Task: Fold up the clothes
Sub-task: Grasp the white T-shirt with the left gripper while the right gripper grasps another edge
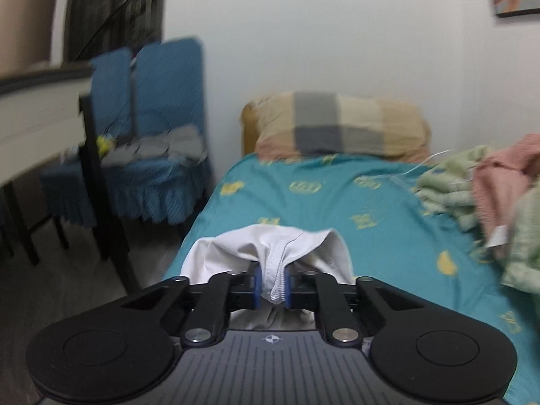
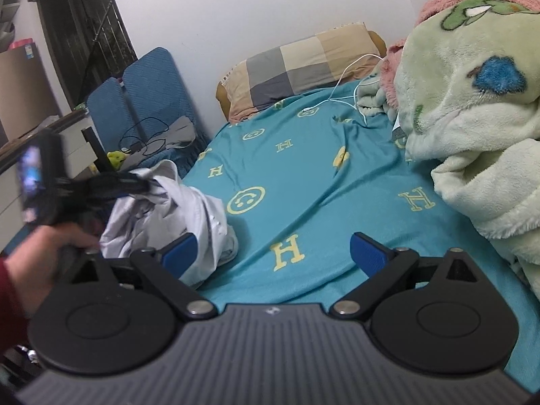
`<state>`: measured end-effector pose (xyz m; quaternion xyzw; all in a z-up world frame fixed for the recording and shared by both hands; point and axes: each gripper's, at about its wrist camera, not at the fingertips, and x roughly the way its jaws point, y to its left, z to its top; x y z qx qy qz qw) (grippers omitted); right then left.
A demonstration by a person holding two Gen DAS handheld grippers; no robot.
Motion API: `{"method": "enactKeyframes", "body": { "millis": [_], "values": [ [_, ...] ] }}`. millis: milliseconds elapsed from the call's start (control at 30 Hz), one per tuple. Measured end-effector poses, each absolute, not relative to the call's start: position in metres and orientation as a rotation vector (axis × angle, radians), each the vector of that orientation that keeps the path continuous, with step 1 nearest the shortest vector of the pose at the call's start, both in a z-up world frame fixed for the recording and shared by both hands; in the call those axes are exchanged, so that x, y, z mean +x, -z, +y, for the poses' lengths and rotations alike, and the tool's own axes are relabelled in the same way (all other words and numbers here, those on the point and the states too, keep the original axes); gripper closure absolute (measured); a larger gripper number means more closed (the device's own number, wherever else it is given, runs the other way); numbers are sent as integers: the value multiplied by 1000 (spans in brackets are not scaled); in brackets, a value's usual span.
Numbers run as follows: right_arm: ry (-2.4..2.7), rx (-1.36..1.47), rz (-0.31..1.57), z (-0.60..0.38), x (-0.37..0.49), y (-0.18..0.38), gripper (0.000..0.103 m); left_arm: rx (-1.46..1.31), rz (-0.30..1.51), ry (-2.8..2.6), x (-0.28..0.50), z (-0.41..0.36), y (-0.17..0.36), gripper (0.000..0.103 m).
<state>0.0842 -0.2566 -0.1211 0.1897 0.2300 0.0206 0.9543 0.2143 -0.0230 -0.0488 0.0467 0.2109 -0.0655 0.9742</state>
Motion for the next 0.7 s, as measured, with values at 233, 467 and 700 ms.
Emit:
{"method": "enactKeyframes", "body": {
  "millis": [233, 467, 700],
  "values": [
    [-64, 366, 396, -251, 76, 112, 31, 78, 320, 284, 117, -32, -18, 93],
    [-222, 413, 431, -236, 54, 98, 42, -64, 275, 354, 43, -13, -40, 93],
    [-295, 415, 548, -165, 31, 96, 42, -152, 269, 366, 31, 22, -25, 93]
  ]
}}
